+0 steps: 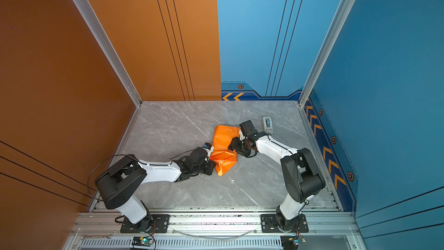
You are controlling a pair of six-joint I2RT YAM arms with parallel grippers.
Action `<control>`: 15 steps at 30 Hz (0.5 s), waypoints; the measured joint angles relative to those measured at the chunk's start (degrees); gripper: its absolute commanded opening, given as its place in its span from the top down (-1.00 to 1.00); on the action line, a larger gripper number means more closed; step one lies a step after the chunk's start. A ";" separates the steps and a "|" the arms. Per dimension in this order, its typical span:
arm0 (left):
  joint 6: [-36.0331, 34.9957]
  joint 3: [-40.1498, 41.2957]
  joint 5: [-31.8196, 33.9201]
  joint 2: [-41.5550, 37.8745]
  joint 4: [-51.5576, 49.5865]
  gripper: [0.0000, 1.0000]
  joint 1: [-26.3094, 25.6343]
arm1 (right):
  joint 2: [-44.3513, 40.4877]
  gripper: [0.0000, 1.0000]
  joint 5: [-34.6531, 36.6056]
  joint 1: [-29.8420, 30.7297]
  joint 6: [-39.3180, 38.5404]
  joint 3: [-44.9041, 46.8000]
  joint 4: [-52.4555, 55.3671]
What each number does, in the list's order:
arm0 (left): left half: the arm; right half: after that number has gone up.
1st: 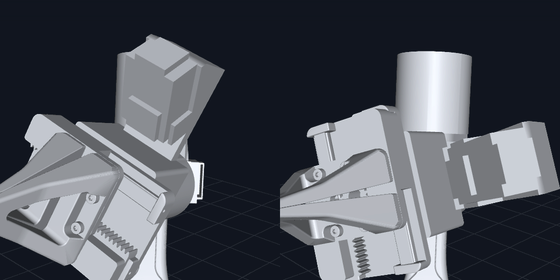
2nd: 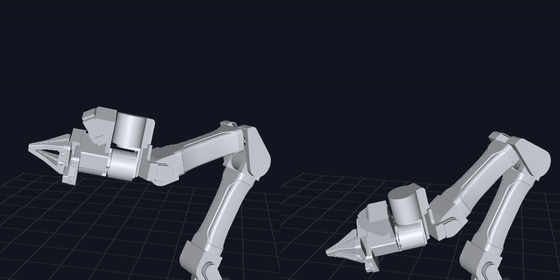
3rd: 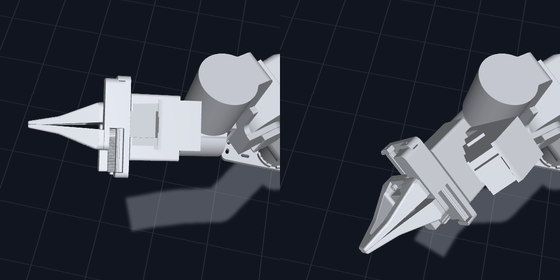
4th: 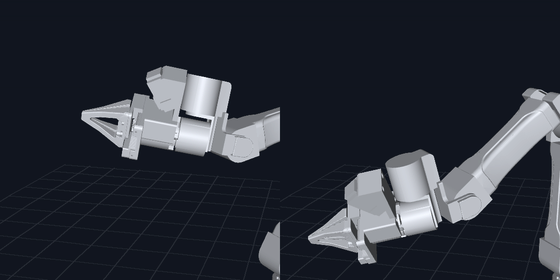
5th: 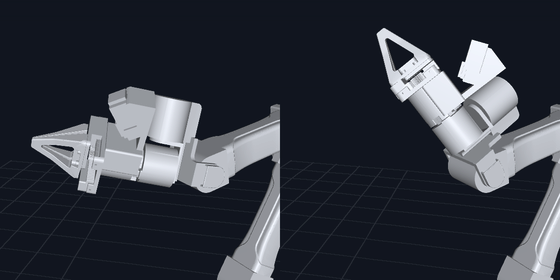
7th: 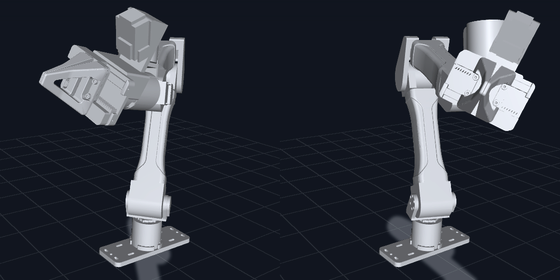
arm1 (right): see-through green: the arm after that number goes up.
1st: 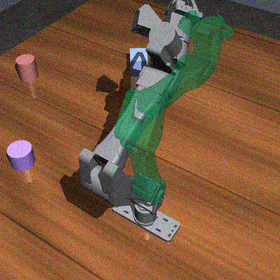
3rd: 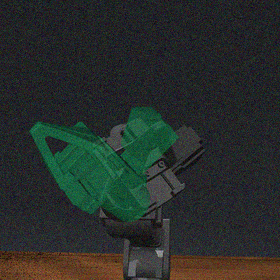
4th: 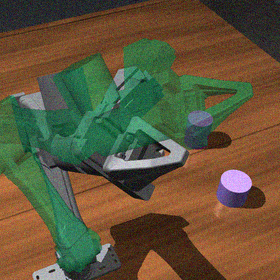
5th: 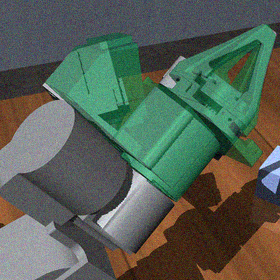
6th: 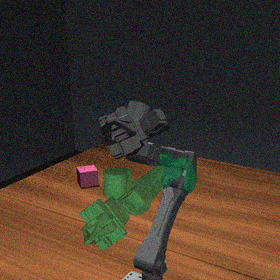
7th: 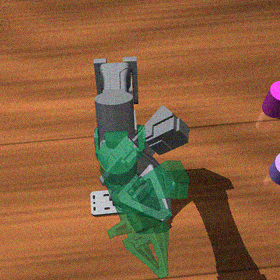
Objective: Wrap a gift box in wrapping paper
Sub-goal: Fold the wrapping paper for the gift box.
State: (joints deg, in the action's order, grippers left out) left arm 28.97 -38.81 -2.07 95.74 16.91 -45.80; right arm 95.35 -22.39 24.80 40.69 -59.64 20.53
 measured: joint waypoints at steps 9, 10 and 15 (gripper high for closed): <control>-2.05 -3.61 -1.20 3.06 2.12 0.63 0.44 | -0.55 -0.20 0.15 0.07 0.02 0.70 -0.42; -2.23 -3.87 -1.22 3.43 2.21 0.63 0.44 | -0.57 -0.20 0.17 0.07 0.02 0.76 -0.55; -2.69 -4.44 -1.18 5.46 2.78 0.63 0.44 | -1.11 -0.20 0.22 0.13 0.02 1.22 -0.63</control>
State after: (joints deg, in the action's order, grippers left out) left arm 26.28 -43.24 -3.25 101.21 19.68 -45.36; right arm 94.24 -22.17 24.93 40.71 -58.41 19.90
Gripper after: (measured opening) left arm 0.186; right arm 0.600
